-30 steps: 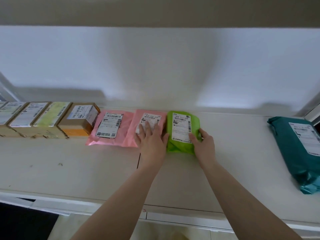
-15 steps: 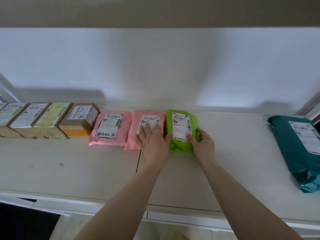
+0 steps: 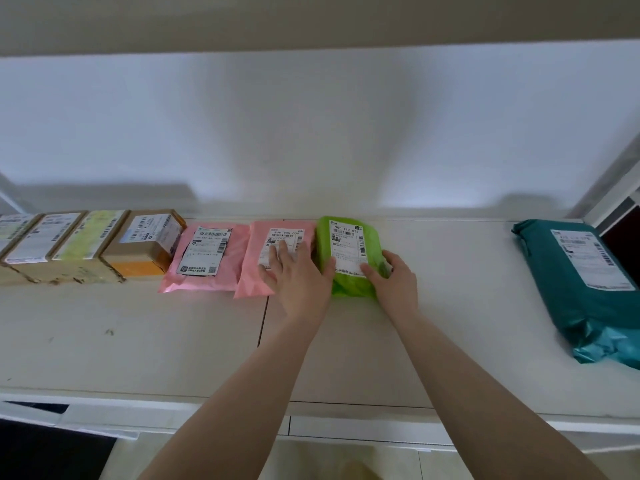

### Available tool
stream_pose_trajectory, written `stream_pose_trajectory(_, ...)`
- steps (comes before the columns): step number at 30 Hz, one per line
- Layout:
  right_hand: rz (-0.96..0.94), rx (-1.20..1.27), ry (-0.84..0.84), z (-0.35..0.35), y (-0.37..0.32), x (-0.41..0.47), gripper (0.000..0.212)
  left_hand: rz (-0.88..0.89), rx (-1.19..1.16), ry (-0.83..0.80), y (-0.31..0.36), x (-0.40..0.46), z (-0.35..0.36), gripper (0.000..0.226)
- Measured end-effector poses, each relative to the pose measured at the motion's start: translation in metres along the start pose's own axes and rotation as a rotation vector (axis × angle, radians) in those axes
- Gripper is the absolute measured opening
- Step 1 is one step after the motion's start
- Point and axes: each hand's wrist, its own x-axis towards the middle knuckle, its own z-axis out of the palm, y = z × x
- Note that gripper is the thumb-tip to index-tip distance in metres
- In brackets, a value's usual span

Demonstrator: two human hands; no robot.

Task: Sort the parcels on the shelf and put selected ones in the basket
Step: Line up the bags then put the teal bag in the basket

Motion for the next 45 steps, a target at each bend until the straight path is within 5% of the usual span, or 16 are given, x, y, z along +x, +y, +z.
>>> stream_pose_trajectory(9, -0.058, 0.14, 0.112, -0.08, -0.003, -0.002, 0.053, 0.155, -0.145, 0.035, 0.065, -0.028, 0.009, 0.062)
stream_pose_trajectory(17, 0.014, -0.01, 0.43, -0.229, 0.036, 0.016, 0.054, 0.342, -0.425, -0.299, 0.168, -0.077, 0.046, 0.061)
stream_pose_trajectory(21, 0.157, -0.142, 0.512, -0.282, 0.064, 0.016, 0.055, 0.196, -0.602, -0.604, 0.217, -0.105, 0.066, 0.063)
stream_pose_trajectory(25, 0.206, -0.311, 0.503, -0.313, 0.086, 0.018, 0.063, 0.037, -0.698, -0.744, 0.259, -0.122, 0.084, 0.067)
stream_pose_trajectory(30, 0.287, -0.198, 0.441, -0.334, 0.104, 0.028, 0.074, -0.078, -0.763, -0.784, 0.294, -0.129, 0.103, 0.069)
stream_pose_trajectory(36, 0.356, -0.073, 0.371, -0.339, 0.118, 0.035, 0.062, -0.177, -0.798, -0.807, 0.31, -0.128, 0.131, 0.064)
stream_pose_trajectory(45, 0.223, -0.022, 0.378, -0.318, 0.124, 0.024, 0.044, -0.212, -0.93, -0.782, 0.299, -0.131, 0.146, 0.06)
